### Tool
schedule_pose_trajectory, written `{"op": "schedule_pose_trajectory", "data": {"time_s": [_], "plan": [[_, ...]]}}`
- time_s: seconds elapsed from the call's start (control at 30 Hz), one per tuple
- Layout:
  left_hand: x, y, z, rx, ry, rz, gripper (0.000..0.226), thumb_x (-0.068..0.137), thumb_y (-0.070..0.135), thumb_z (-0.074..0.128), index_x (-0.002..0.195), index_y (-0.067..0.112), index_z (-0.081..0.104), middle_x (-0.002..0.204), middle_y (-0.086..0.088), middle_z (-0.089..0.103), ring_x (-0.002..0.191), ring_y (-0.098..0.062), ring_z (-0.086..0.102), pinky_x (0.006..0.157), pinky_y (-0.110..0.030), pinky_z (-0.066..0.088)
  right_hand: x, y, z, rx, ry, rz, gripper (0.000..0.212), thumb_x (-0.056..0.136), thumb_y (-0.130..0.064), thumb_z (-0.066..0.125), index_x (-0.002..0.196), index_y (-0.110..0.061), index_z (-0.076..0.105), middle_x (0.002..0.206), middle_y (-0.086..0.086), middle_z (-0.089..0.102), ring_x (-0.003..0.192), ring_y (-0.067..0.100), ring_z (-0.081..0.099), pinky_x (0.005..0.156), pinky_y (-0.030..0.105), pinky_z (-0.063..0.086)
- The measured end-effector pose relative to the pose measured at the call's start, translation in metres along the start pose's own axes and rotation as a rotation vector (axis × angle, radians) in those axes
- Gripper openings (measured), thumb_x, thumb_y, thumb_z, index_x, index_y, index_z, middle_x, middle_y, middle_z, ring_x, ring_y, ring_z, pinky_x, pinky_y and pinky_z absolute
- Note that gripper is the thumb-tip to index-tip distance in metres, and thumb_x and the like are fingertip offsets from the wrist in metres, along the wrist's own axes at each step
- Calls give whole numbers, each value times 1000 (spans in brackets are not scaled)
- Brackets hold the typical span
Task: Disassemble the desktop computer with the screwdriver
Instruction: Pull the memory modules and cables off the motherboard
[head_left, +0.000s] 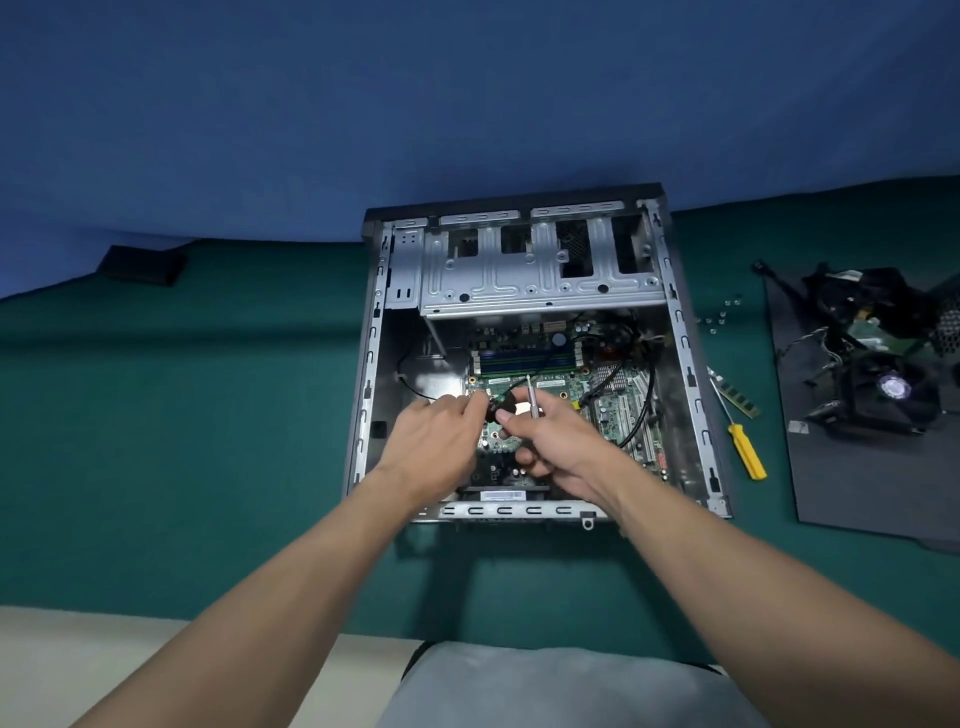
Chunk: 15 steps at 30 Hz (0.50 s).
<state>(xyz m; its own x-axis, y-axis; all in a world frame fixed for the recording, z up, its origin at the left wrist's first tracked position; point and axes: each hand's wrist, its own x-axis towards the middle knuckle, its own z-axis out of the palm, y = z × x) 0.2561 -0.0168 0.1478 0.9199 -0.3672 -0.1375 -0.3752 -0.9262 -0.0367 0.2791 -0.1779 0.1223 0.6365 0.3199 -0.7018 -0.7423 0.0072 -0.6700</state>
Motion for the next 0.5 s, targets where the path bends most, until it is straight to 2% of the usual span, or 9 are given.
{"op": "schedule_pose_trajectory", "data": {"time_s": [0.1,0.2,0.3,0.37,0.5], "plan": [[1,0,-2,5,-33,74,11,82,8,46,92,11,45,67,-3,56,52,-26,41,53,-32,34,-2,-1,-10,-39,-45,14,20,91,-16,65,105,-28,56,92,7,63,48,6,44,37,20,27],[4,-3,-5,11,-35,176,3,88,10,44,89,11,42,61,-2,45,47,-26,34,46,-33,28,-4,-4,-19,-31,-113,56,27,90,-15,65,113,-25,56,95,8,62,47,6,43,36,19,28],[7,-5,-14,33,-16,261,12,87,18,49,79,9,47,52,-2,45,41,-28,37,40,-29,24,-6,-8,-24,-55,-191,87,27,90,-13,65,113,-24,56,81,2,58,47,6,42,36,19,27],[7,-5,-16,33,-9,287,20,85,21,45,71,8,51,47,-5,48,36,-28,39,38,-26,22,-6,-11,-24,-98,-228,97,28,90,-14,65,114,-24,56,74,-3,55,47,5,41,37,19,27],[7,-5,-13,10,64,271,29,86,22,36,66,8,51,42,-5,46,32,-29,37,37,-26,19,-4,-16,-24,-123,-233,101,28,91,-13,63,115,-24,55,77,-2,54,48,5,40,41,19,25]]}}
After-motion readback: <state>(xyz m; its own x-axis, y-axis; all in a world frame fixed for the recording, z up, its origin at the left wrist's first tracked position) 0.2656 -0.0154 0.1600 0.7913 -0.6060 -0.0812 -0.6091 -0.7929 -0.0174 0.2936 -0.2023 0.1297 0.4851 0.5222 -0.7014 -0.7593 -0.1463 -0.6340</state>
